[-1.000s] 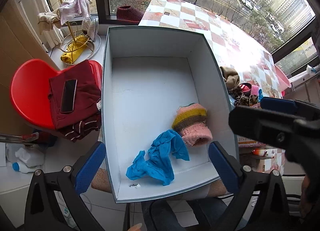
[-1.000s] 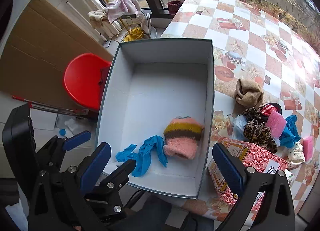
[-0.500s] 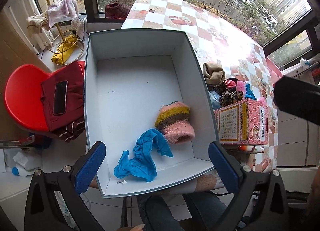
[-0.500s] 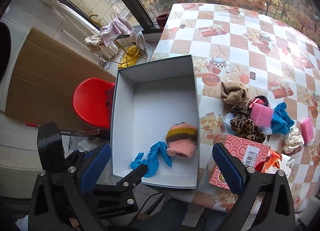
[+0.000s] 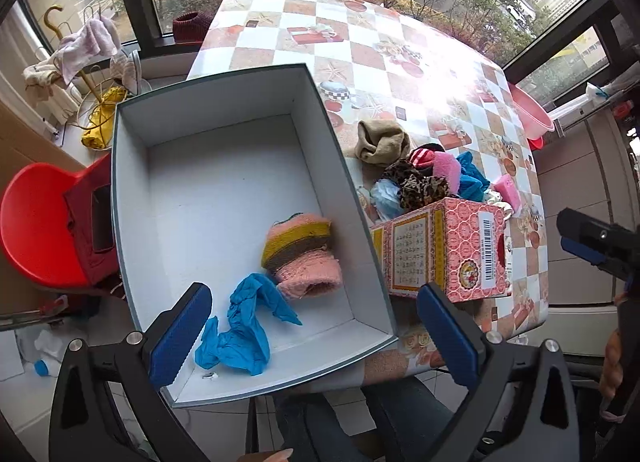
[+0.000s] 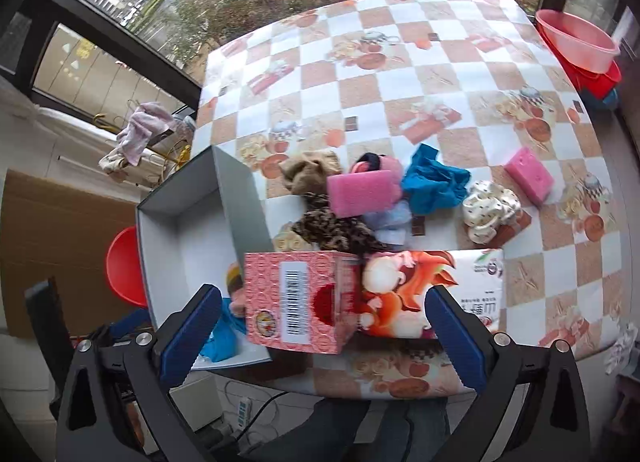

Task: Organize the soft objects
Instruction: 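Move both open tools back toward the pile of soft items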

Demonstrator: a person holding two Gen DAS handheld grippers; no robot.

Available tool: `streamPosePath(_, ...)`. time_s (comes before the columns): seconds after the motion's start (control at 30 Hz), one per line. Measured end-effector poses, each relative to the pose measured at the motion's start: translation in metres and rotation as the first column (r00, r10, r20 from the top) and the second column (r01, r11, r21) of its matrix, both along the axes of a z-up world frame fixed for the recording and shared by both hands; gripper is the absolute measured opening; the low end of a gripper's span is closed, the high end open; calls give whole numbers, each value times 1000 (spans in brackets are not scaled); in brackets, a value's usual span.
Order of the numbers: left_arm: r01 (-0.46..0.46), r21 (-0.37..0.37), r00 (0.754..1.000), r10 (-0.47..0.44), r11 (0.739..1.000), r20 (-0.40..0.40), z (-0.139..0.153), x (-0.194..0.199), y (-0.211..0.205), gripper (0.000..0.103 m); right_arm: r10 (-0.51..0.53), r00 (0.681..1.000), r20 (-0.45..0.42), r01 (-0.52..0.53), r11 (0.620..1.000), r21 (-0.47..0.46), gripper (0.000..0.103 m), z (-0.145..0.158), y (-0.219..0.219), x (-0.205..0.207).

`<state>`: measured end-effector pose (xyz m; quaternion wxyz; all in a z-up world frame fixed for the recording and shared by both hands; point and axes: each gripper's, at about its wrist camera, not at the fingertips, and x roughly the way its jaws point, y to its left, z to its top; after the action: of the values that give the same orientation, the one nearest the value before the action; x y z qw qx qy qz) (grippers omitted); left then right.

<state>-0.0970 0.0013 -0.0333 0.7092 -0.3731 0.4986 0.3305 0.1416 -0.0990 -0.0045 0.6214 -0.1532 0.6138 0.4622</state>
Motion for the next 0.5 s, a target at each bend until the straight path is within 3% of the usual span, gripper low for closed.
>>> streamPosePath(0.3,87,24,995,-86,996,-57,14,73,23,103,-160,984,-79,154,985,-74,102,-41,-44,55)
streamPosePath(0.5,114,16,988,-111,993,-110,5,127,40,103,-229,966,-118,218,971,-103,102,-59,-64,84)
